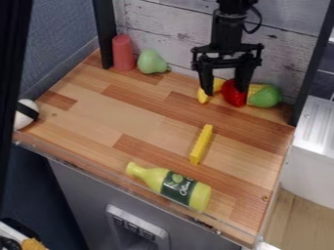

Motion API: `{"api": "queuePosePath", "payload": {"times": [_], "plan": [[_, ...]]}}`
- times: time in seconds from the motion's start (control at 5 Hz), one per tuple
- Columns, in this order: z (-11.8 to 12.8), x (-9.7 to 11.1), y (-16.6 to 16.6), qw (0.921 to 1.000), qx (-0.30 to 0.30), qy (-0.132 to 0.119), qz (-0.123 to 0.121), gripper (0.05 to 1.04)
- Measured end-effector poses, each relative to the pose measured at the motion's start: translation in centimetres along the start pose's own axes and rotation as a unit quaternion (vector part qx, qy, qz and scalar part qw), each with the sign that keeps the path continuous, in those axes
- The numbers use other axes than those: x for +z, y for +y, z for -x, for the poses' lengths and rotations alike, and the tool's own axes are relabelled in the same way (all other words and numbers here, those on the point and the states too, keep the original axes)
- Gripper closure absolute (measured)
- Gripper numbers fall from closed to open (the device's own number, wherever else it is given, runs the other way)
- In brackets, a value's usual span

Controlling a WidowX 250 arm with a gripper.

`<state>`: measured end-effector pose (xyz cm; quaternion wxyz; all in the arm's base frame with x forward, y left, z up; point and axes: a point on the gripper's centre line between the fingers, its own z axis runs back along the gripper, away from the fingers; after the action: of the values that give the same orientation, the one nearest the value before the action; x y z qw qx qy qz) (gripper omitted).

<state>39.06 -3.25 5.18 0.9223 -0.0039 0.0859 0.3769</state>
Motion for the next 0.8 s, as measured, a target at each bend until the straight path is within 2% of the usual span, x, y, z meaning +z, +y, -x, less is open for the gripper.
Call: {"api": "queuePosePath", "payload": {"times": [0.2, 0.4, 0.6, 0.8], "plan": [[0.9, -0.1, -0.9, 0.9940, 0.109, 0.002, 0.005, 0.083], [0.9, -0.1, -1.5, 0.9858, 0.167, -0.003, 0.017, 0.085], [1.1, -0.4, -2.0, 0.9877, 0.154, -0.011, 0.024, 0.085], [1.2, -1.3, -2.4, 0.9962, 0.083, -0.016, 0.022, 0.088]]}}
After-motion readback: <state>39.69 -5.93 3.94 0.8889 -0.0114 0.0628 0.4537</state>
